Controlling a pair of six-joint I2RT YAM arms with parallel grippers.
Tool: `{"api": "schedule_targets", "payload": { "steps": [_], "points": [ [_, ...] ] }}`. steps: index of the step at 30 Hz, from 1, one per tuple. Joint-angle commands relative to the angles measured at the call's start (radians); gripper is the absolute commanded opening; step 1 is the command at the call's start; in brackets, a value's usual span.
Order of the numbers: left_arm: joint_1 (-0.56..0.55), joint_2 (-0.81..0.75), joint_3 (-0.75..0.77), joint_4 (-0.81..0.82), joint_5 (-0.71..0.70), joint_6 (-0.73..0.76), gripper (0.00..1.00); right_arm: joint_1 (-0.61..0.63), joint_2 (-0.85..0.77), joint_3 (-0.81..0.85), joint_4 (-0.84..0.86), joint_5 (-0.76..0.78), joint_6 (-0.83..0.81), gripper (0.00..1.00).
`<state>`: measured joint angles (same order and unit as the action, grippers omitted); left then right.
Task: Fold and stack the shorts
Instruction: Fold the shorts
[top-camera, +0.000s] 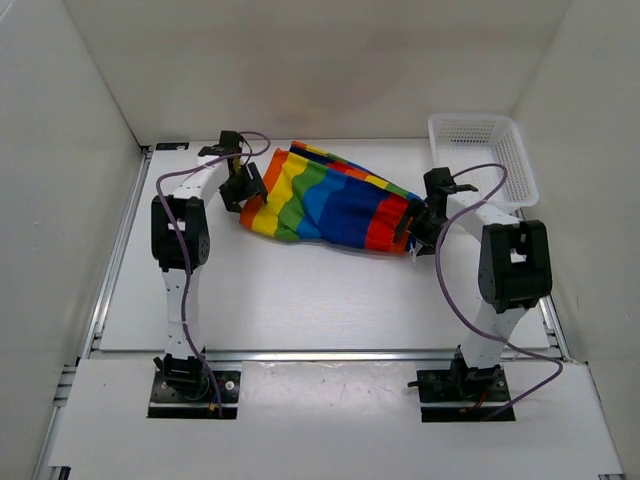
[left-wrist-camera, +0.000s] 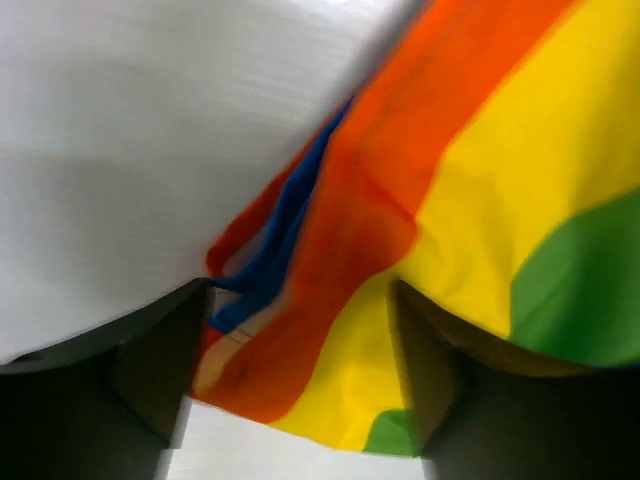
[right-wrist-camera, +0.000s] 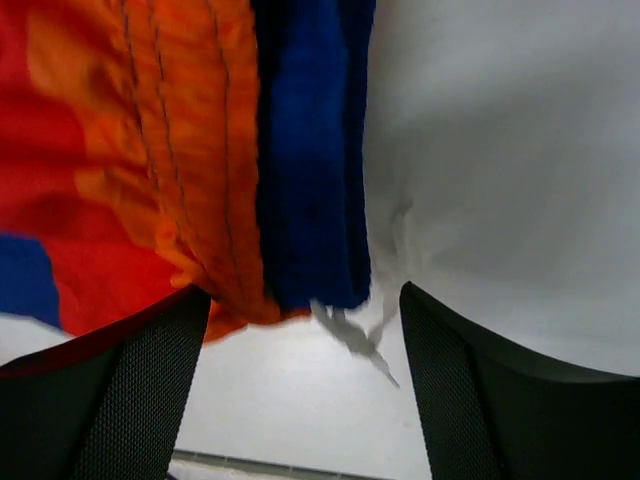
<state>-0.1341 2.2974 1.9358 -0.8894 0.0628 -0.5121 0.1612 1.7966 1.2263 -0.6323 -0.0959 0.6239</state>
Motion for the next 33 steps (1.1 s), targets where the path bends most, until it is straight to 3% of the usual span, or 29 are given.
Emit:
{"api": "schedule_targets", "payload": {
  "steps": [1,2,3,4,6,7,9,11,21,22,23,24,25,28,29,31,33],
  "points": [
    [-0.006,-0.001,0.037,0.017,0.071,0.024,0.76,0.026,0.052,0.094,0.039,0.056,0.003,0.78],
    [-0.006,-0.001,0.037,0.017,0.071,0.024,0.57,0.035,0.052,0.104,0.030,0.067,0.003,0.74],
    [-0.006,-0.001,0.026,0.017,0.080,0.024,0.26,0.056,0.064,0.104,0.029,0.079,0.003,0.65],
    [-0.006,-0.018,0.017,0.017,0.080,0.024,0.10,0.067,0.064,0.114,0.029,0.088,0.003,0.59],
    [-0.006,-0.052,-0.038,0.017,0.051,0.001,0.10,0.101,0.055,0.114,0.020,0.123,0.003,0.41],
    [-0.006,-0.096,-0.061,0.017,0.025,0.001,0.10,0.113,0.046,0.114,0.010,0.134,0.003,0.26],
    [-0.006,-0.183,-0.147,0.017,-0.024,-0.017,0.10,0.147,0.024,0.104,-0.001,0.168,0.003,0.09],
    [-0.006,-0.248,-0.213,0.027,-0.056,-0.017,0.10,0.179,0.006,0.090,-0.020,0.180,0.003,0.02],
    [0.033,-0.772,-0.866,-0.037,-0.106,-0.123,0.10,0.288,-0.252,-0.201,-0.092,0.193,0.022,0.00],
    [0.033,-0.843,-0.902,-0.048,-0.053,-0.132,0.11,0.314,-0.307,-0.233,-0.101,0.193,0.031,0.00],
    [0.021,-0.872,-0.929,-0.057,-0.031,-0.132,0.28,0.328,-0.333,-0.284,-0.113,0.183,0.031,0.02],
    [0.021,-0.895,-0.946,-0.066,-0.018,-0.143,0.37,0.340,-0.353,-0.298,-0.113,0.183,0.031,0.09],
    [0.011,-0.932,-0.946,-0.075,-0.009,-0.154,0.47,0.365,-0.388,-0.298,-0.131,0.183,0.040,0.31],
    [0.011,-0.958,-0.885,-0.111,-0.040,-0.154,0.92,0.386,-0.437,-0.269,-0.199,0.237,0.040,0.59],
    [0.011,-0.958,-0.861,-0.120,-0.076,-0.141,0.93,0.386,-0.447,-0.249,-0.216,0.258,0.040,0.71],
    [0.011,-0.931,-0.775,-0.129,-0.107,-0.111,0.91,0.386,-0.459,-0.182,-0.257,0.309,0.011,0.77],
    [0.011,-0.856,-0.717,-0.120,-0.147,-0.101,0.66,0.377,-0.459,-0.136,-0.268,0.370,-0.012,0.79]
  ]
}}
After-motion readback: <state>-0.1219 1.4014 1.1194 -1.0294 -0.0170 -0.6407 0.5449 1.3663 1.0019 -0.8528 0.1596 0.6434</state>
